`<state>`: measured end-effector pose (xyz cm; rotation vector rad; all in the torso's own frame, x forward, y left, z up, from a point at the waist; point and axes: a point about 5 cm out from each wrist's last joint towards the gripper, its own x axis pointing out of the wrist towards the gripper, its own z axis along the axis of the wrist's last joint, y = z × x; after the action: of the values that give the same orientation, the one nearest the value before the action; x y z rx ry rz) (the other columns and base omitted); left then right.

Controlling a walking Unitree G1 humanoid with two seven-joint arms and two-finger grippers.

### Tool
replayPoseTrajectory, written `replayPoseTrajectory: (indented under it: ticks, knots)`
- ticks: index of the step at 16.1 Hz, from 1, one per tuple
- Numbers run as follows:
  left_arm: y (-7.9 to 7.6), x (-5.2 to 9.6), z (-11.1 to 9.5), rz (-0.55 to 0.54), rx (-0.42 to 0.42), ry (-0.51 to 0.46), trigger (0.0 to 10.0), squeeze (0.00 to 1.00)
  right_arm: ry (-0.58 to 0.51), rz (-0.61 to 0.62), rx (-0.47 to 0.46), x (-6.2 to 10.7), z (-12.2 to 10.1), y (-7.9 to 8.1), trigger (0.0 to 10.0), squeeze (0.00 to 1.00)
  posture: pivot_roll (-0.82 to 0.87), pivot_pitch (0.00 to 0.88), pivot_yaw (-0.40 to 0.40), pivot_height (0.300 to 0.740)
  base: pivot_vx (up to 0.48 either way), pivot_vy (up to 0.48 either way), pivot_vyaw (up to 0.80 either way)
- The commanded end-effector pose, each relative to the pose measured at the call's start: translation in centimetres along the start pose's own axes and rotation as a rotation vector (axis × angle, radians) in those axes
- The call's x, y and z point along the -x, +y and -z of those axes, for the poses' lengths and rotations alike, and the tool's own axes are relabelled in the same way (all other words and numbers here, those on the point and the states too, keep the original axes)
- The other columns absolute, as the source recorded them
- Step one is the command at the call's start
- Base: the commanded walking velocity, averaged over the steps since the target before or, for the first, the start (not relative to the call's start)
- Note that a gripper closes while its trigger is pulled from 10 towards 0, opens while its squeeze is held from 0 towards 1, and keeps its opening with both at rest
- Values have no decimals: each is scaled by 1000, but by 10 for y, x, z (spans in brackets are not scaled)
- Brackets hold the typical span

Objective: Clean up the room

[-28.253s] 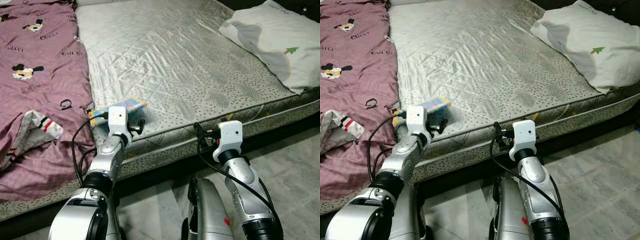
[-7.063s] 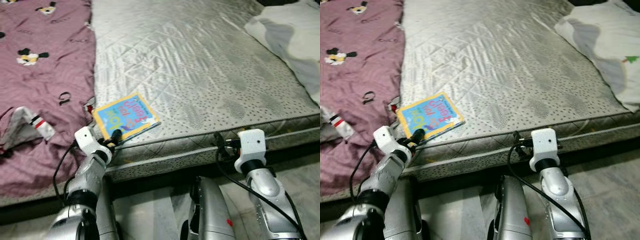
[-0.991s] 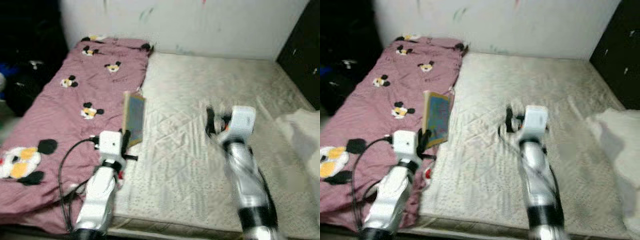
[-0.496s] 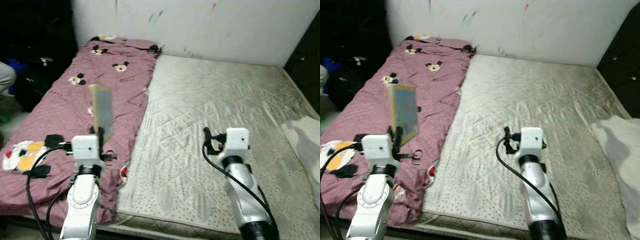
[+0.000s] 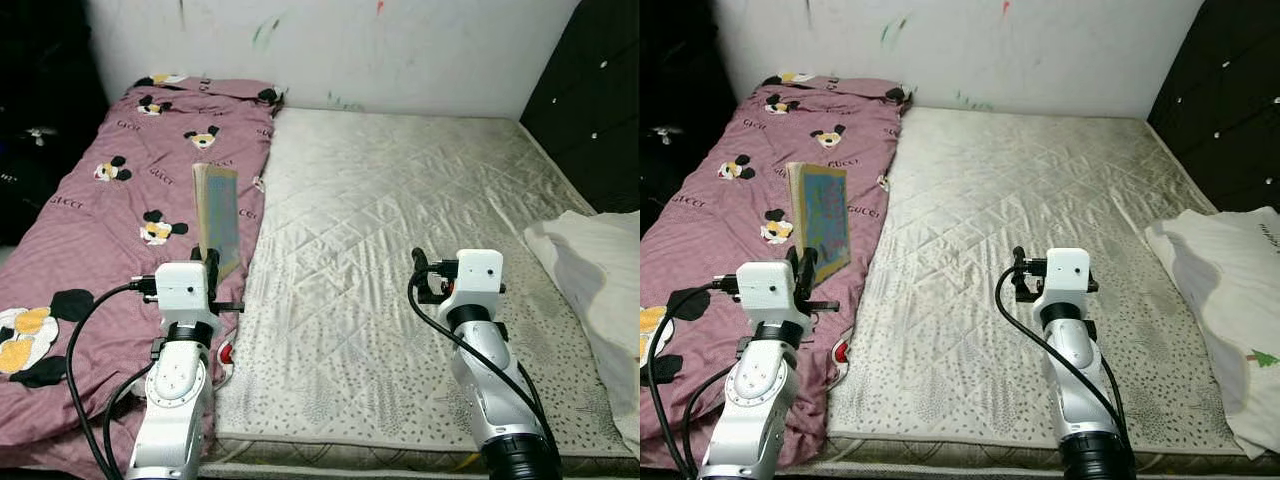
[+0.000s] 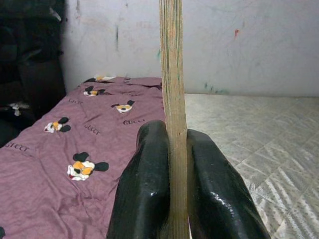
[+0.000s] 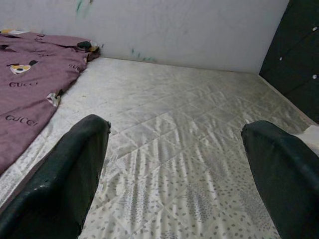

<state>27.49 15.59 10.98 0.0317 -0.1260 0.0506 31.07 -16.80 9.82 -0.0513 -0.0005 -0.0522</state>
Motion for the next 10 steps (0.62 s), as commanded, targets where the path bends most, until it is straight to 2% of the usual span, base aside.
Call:
replayPoseTrajectory:
  ticks: [1,7,8,10]
  knots:
    - [-2,-4,-9,2,1,-38,10000,0,-12,10,-1,-3,-5,0,10000,0,4,0,-11,740,0,-262,-800]
    - [-2,-6,-8,10,1,-32,10000,0,-17,11,-2,-5,-6,0,10000,0,5,0,-8,740,0,-267,-800]
    - [-3,-6,-8,12,4,-31,10000,0,-17,11,-1,-5,-6,0,10000,0,5,0,-8,740,0,-266,-594]
    - [-4,-6,-8,17,-5,-29,10000,0,-18,11,-2,-6,-6,0,10000,0,4,0,-7,740,0,-124,0]
